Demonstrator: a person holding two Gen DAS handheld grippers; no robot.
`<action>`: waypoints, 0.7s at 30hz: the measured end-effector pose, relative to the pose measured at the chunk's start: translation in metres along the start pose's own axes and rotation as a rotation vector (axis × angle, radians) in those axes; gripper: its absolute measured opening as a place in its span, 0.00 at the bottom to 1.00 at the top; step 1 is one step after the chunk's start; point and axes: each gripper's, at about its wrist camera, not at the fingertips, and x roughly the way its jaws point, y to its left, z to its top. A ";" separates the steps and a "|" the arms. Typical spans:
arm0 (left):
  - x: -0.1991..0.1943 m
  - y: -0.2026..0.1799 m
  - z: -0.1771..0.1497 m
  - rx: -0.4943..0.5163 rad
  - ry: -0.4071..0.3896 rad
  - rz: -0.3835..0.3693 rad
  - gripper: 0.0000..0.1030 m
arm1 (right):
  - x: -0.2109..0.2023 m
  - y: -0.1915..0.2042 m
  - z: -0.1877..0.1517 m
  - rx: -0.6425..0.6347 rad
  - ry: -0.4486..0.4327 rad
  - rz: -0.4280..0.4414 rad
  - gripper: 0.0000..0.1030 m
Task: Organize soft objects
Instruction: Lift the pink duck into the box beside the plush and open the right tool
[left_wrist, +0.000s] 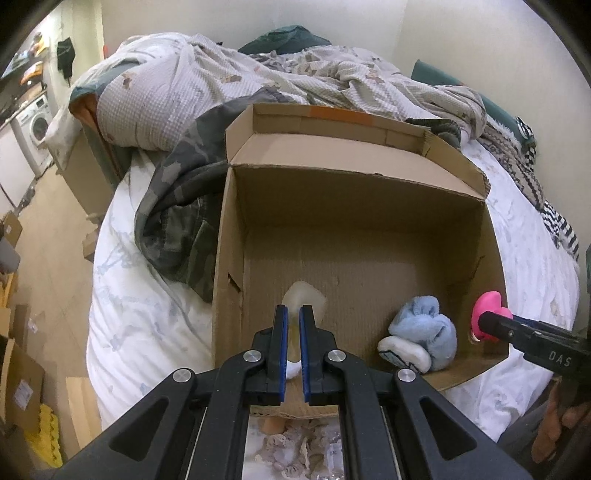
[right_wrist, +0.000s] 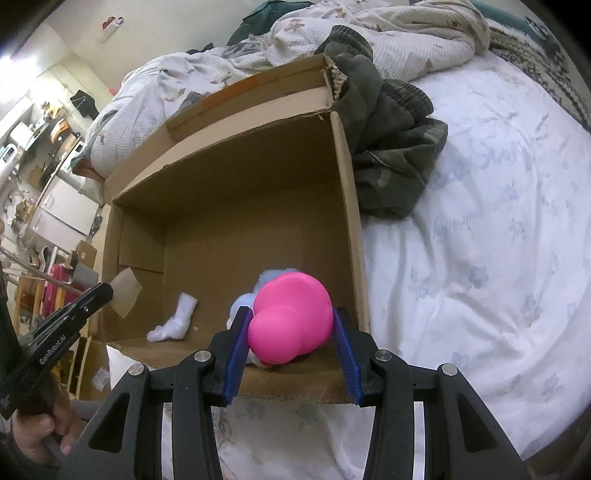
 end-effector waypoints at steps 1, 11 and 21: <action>0.000 0.000 0.000 -0.002 0.003 -0.002 0.06 | 0.000 0.001 0.000 -0.002 -0.001 -0.002 0.45; 0.001 -0.002 -0.003 0.007 0.010 -0.001 0.06 | 0.001 0.001 0.001 -0.006 -0.002 -0.006 0.45; 0.002 -0.004 -0.002 0.009 0.023 -0.007 0.09 | -0.002 0.003 0.002 -0.010 -0.017 0.005 0.45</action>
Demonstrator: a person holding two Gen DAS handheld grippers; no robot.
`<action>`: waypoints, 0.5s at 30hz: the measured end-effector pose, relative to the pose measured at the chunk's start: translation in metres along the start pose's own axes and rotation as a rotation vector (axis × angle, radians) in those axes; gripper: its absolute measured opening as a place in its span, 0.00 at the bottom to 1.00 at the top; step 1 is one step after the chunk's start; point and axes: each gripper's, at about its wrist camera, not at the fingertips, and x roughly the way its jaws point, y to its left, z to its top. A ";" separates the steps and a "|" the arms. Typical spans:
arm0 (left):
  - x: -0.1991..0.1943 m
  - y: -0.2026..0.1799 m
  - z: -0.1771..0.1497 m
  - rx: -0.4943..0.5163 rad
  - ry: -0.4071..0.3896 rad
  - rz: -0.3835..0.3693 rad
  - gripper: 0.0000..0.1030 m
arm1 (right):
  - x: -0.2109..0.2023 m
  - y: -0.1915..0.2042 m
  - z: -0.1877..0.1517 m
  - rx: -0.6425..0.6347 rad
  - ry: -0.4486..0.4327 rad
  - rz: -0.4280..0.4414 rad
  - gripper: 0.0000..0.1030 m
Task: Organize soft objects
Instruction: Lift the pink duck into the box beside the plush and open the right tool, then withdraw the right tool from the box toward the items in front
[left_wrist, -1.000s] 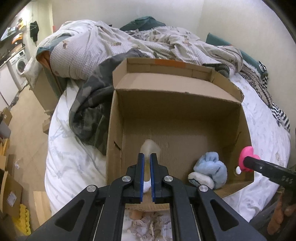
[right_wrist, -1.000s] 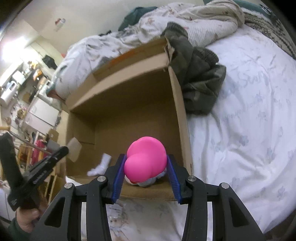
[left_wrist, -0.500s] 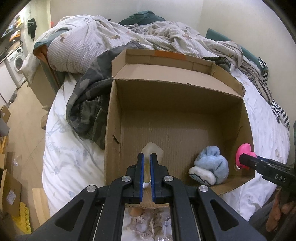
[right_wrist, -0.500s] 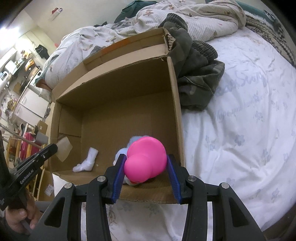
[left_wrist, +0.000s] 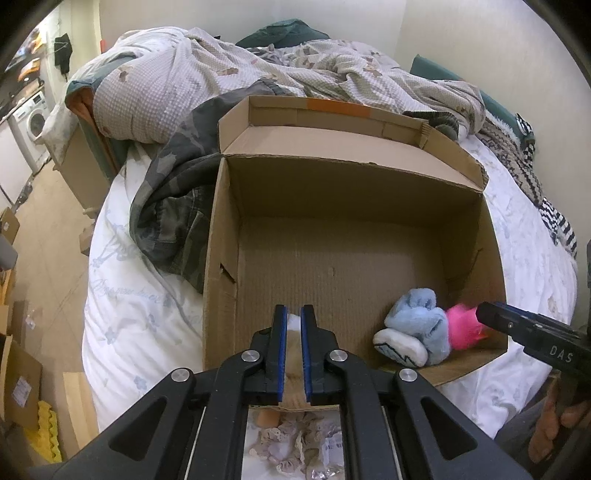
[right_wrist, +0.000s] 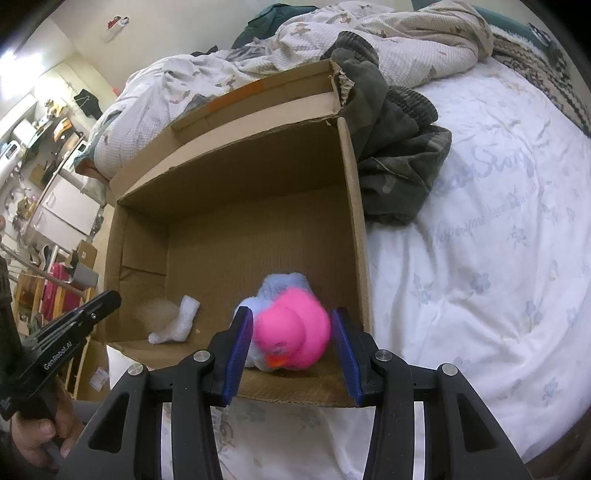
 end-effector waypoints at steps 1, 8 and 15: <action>0.001 -0.001 0.000 0.003 0.003 0.002 0.15 | -0.001 0.000 0.000 0.005 -0.002 0.007 0.45; -0.007 0.001 0.000 -0.025 -0.045 0.015 0.65 | -0.007 -0.003 0.002 0.046 -0.029 0.062 0.72; -0.006 -0.001 -0.002 -0.018 -0.028 0.018 0.65 | -0.007 0.001 0.002 0.036 -0.024 0.063 0.73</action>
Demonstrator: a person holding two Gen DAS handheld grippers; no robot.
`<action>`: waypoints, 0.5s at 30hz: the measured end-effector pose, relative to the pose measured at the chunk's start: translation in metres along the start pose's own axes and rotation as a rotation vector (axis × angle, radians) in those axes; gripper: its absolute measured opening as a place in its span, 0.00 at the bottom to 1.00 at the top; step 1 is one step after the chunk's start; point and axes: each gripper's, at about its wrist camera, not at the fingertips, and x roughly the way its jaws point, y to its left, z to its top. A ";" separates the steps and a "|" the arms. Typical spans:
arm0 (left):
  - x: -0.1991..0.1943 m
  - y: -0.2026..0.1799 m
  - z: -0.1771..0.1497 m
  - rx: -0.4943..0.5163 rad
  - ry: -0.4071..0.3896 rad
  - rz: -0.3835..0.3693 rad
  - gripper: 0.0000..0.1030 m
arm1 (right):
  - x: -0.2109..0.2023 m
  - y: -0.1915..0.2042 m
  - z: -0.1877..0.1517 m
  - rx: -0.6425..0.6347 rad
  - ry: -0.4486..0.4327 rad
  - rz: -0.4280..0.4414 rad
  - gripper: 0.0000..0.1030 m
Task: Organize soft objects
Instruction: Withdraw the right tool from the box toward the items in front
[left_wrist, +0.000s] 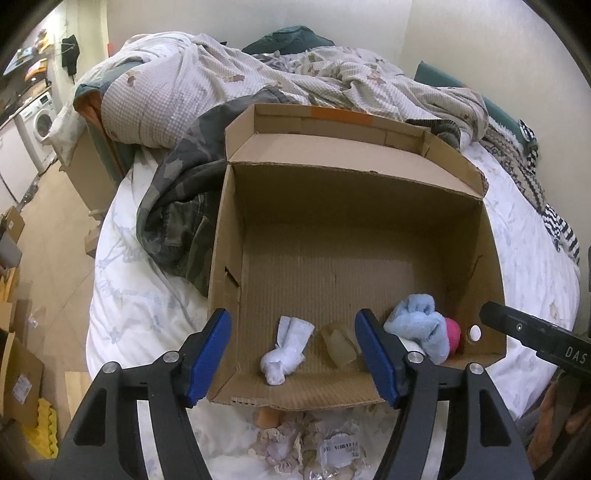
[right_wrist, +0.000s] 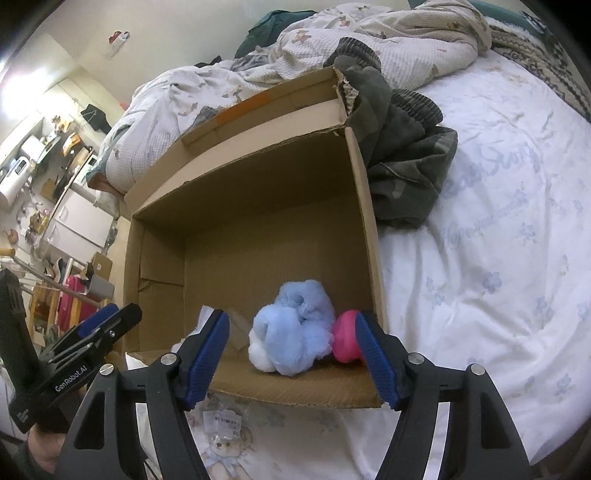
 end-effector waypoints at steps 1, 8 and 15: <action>-0.001 0.000 0.000 0.002 -0.001 0.001 0.65 | -0.001 0.000 0.000 -0.001 -0.001 -0.002 0.73; -0.015 0.004 -0.006 -0.008 -0.018 -0.010 0.65 | -0.006 -0.003 -0.004 0.028 -0.012 -0.008 0.73; -0.034 0.015 -0.017 -0.040 -0.022 0.006 0.65 | -0.014 0.004 -0.015 0.003 -0.022 -0.027 0.73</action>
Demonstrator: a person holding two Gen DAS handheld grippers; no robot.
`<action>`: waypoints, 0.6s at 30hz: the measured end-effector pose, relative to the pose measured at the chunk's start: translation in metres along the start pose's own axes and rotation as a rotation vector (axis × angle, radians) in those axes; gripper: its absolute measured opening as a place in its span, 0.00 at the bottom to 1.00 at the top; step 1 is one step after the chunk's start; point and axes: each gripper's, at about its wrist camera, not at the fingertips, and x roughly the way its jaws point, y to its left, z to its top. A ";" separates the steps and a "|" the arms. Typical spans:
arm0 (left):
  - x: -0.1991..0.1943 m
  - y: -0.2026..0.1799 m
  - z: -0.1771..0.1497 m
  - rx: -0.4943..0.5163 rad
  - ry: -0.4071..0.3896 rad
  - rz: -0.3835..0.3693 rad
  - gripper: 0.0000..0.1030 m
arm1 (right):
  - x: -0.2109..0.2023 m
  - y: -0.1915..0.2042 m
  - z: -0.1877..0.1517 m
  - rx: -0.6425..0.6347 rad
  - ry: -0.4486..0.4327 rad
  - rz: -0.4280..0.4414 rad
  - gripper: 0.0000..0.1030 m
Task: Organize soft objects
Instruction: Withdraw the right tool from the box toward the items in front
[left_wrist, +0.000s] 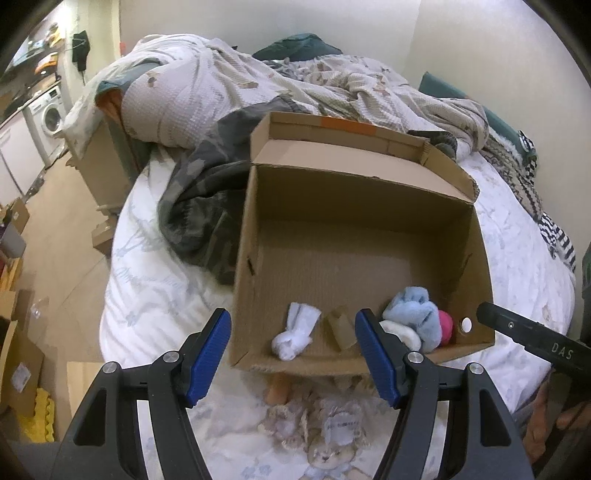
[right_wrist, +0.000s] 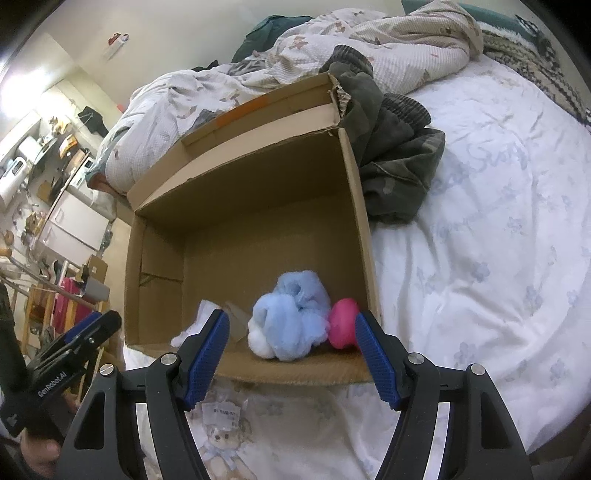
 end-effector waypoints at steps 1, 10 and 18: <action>-0.002 0.002 -0.002 -0.006 0.003 0.003 0.65 | -0.001 0.001 -0.002 -0.003 -0.001 0.000 0.73; -0.001 0.020 -0.026 -0.073 0.072 0.042 0.65 | -0.007 0.015 -0.025 -0.041 0.020 0.016 0.73; -0.006 0.033 -0.046 -0.107 0.106 0.081 0.65 | -0.006 0.025 -0.045 -0.055 0.057 0.044 0.73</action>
